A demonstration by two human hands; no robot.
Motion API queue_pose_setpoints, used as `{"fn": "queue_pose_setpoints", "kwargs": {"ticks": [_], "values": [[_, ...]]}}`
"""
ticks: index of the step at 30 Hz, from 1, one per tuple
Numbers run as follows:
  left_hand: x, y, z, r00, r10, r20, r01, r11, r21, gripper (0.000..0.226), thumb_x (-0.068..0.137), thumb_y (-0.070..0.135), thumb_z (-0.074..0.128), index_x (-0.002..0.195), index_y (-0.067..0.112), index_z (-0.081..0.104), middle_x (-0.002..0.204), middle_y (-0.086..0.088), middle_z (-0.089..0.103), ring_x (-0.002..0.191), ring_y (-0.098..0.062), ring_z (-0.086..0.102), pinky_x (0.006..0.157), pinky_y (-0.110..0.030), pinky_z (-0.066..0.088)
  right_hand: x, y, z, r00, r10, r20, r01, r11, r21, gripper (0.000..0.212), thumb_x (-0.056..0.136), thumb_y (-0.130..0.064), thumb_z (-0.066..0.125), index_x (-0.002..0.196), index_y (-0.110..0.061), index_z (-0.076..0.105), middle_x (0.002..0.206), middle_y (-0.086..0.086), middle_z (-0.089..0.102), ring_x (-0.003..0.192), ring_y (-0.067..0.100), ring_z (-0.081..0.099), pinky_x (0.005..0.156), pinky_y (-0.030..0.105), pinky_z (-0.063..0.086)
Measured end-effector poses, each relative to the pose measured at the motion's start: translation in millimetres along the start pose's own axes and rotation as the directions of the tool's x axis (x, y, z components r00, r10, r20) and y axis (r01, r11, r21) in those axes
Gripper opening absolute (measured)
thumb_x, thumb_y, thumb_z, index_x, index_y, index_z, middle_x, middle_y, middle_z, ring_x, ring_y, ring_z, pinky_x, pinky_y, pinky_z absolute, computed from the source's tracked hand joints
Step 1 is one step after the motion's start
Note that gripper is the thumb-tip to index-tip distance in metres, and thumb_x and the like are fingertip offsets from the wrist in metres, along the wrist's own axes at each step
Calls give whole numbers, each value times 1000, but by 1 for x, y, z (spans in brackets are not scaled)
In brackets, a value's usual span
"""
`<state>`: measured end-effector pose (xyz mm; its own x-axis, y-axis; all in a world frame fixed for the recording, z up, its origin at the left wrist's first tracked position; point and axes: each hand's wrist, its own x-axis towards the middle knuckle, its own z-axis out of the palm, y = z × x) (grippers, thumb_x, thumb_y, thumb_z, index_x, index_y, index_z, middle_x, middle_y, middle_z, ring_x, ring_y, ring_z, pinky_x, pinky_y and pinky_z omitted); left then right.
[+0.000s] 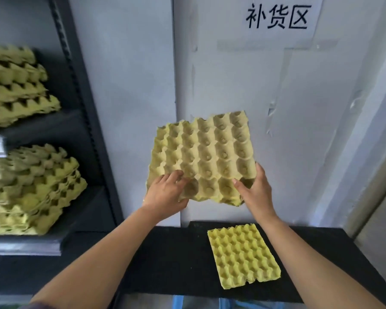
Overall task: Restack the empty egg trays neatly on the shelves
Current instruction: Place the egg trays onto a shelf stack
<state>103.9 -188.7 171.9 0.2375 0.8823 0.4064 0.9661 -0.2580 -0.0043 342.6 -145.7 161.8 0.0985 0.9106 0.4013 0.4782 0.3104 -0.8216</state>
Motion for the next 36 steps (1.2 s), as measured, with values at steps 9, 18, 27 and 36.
{"fn": "queue_pose_setpoints", "kwargs": {"ticks": [9, 18, 27, 36], "values": [[-82, -77, -106, 972, -32, -233, 47, 997, 60, 50, 66, 25, 74, 114, 15, 63, 115, -9, 59, 96, -31, 61, 79, -40, 51, -42, -122, 54, 986, -164, 29, 159, 979, 127, 84, 86, -28, 69, 151, -14, 19, 150, 3, 37, 136, 20, 37, 105, 26, 30], [-162, -194, -195, 919, -35, -393, 86, 990, 111, 46, 74, 23, 73, 117, 13, 63, 125, -10, 56, 113, -33, 53, 98, -46, 42, -92, -254, 145, 961, -276, -16, 271, 928, 257, 80, 85, -27, 70, 150, -18, 24, 147, -3, 41, 133, 14, 41, 101, 19, 30], [-240, -318, -278, 880, -25, -474, 116, 979, 166, 40, 69, 23, 79, 107, 15, 68, 125, -14, 57, 111, -36, 56, 100, -52, 33, -137, -376, 254, 946, -323, -31, 313, 885, 345, 82, 86, -31, 69, 151, -19, 21, 152, 0, 34, 138, 18, 35, 113, 40, 31], [-256, -424, -308, 812, 18, -584, 189, 938, 292, 16, 79, 18, 70, 94, 11, 69, 126, -20, 56, 106, -38, 60, 94, -50, 42, -132, -468, 341, 912, -408, -38, 392, 841, 374, 80, 88, -29, 66, 152, -20, 18, 155, -3, 28, 141, 15, 29, 112, 29, 25]]}}
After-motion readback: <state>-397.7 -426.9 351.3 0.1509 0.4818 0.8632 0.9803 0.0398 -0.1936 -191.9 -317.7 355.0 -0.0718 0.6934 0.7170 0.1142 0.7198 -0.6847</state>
